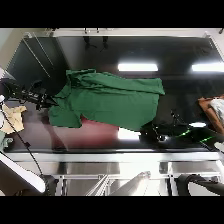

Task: Fold the shirts.

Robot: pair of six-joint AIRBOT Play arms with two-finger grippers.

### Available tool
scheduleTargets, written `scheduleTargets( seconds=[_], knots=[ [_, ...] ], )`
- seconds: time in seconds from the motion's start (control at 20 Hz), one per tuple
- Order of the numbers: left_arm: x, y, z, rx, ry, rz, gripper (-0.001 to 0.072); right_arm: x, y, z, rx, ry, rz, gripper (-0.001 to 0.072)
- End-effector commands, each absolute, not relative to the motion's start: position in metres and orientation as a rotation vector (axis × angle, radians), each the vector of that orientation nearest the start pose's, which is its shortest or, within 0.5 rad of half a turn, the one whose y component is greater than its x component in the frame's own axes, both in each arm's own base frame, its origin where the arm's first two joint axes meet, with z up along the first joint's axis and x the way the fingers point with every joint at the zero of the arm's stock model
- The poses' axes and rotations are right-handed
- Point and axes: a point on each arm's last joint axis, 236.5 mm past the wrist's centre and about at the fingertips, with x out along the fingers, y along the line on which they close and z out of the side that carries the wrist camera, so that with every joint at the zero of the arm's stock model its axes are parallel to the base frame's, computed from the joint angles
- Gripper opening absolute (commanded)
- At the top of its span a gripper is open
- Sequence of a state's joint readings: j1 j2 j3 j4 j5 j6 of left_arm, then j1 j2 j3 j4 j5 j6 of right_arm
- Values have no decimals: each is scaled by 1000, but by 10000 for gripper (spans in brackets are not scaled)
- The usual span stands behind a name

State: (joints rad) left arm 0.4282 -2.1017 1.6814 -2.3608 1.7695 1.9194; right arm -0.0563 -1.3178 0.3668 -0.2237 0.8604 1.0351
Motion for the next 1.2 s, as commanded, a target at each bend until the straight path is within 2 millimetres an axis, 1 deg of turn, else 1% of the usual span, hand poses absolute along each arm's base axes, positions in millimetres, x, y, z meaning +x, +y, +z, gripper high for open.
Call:
scheduleTargets(
  seconds=[0.0,0.05,0.1,0.15,0.2,0.25,0.3,0.35,0.45,0.5,0.55,0.6,0.65,0.7,0.75,0.8,0.85,0.9,0.95,1.0,1.05,1.1,1.15],
  knots=[
    [413,-2,-76,-939,1622,-675,29,312,174,-89,1130,1213,385,121],
    [419,-7,-66,-959,1576,-716,29,321,176,-76,1117,1181,420,61],
    [426,-11,-51,-969,1522,-752,28,329,179,-58,1099,1143,470,23],
    [432,-14,-33,-959,1462,-790,28,334,182,-37,1086,1104,524,23],
    [435,-19,-10,-933,1389,-844,28,337,187,-8,1066,1053,595,22],
    [436,-24,21,-915,1304,-899,28,338,191,23,1031,992,666,22],
    [429,-30,55,-881,1218,-976,28,334,194,60,987,914,736,22],
    [416,-38,89,-855,1150,-1044,28,327,196,98,931,822,797,22],
    [391,-50,160,-752,955,-1111,28,305,186,182,802,576,864,22],
    [374,-58,207,-675,793,-1162,29,290,174,228,722,418,862,21],
    [355,-63,248,-603,669,-1176,29,275,157,269,650,261,819,22],
    [332,-68,281,-494,594,-1138,29,258,135,310,562,89,728,22],
    [312,-74,313,-385,516,-1091,29,242,114,342,469,-48,620,21],
    [298,-77,342,-294,432,-1023,29,227,93,369,371,-167,496,21],
    [286,-78,372,-201,342,-944,29,215,80,387,290,-239,398,21],
    [272,-80,402,-107,260,-868,29,205,73,400,228,-284,333,21],
    [260,-82,422,-38,209,-810,29,201,71,408,187,-298,297,21],
    [249,-88,438,22,174,-776,29,201,70,412,147,-300,277,21],
    [243,-93,446,48,161,-767,29,204,67,414,126,-297,263,20],
    [243,-93,450,37,164,-767,29,209,62,418,120,-300,254,20],
    [248,-91,450,18,175,-781,29,215,57,421,111,-302,251,20],
    [255,-88,446,-12,200,-806,29,226,50,421,118,-292,258,20],
    [266,-84,437,-54,238,-842,30,239,45,415,145,-265,291,20]
  ],
)
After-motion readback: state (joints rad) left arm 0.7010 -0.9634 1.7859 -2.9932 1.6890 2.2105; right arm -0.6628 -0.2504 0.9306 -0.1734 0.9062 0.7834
